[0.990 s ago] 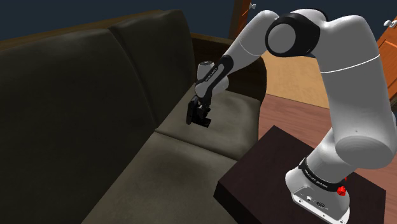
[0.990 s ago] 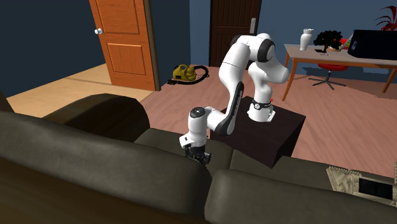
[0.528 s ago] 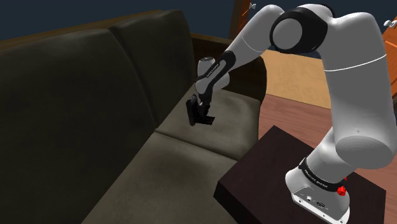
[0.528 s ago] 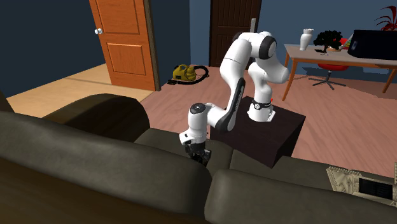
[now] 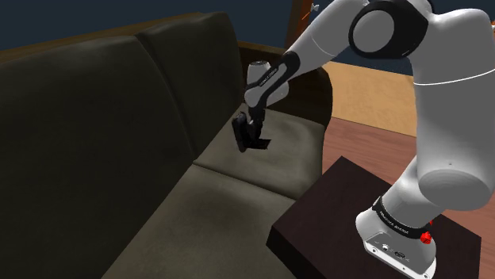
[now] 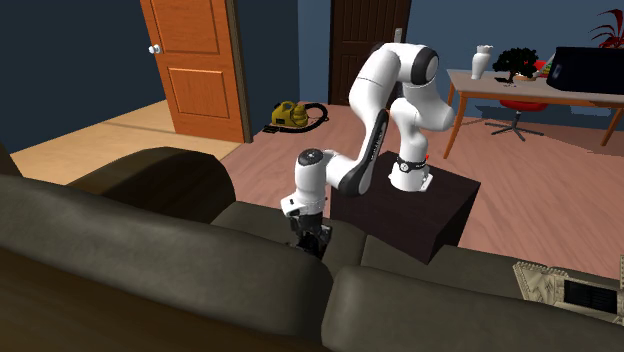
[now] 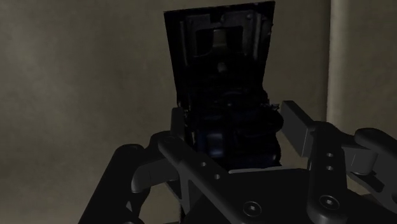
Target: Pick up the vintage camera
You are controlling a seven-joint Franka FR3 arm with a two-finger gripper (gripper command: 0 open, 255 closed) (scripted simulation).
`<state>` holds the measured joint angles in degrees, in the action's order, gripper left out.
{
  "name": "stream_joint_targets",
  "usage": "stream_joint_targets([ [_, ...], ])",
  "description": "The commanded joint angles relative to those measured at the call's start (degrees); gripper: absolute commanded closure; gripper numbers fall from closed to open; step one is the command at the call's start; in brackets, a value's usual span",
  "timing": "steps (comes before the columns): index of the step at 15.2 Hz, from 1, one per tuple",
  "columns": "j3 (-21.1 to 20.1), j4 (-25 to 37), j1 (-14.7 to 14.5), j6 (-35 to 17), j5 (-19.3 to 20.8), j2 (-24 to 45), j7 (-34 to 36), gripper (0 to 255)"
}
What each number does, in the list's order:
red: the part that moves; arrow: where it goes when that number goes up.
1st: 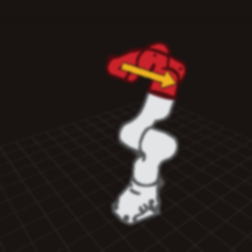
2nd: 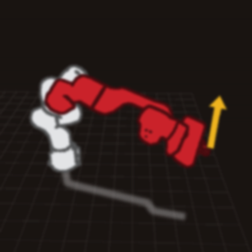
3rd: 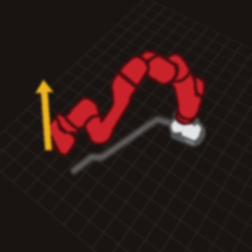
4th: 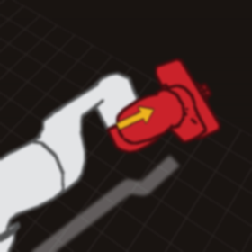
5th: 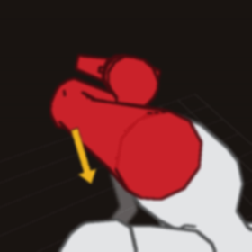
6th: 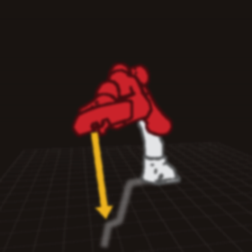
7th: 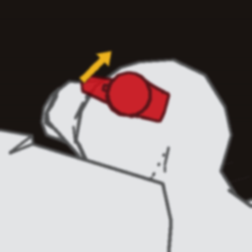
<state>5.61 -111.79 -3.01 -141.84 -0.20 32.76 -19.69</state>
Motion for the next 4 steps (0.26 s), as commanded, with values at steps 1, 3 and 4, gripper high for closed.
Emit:
stream_joint_targets([
  [1,0.1,-0.3,-0.1,1.1,0.1,-1.4,0.1,255],
  [3,0.1,-0.3,-0.1,1.7,0.2,-2.1,0.1,255],
  [4,0.1,-0.3,-0.1,1.7,0.2,-2.1,0.1,255],
])
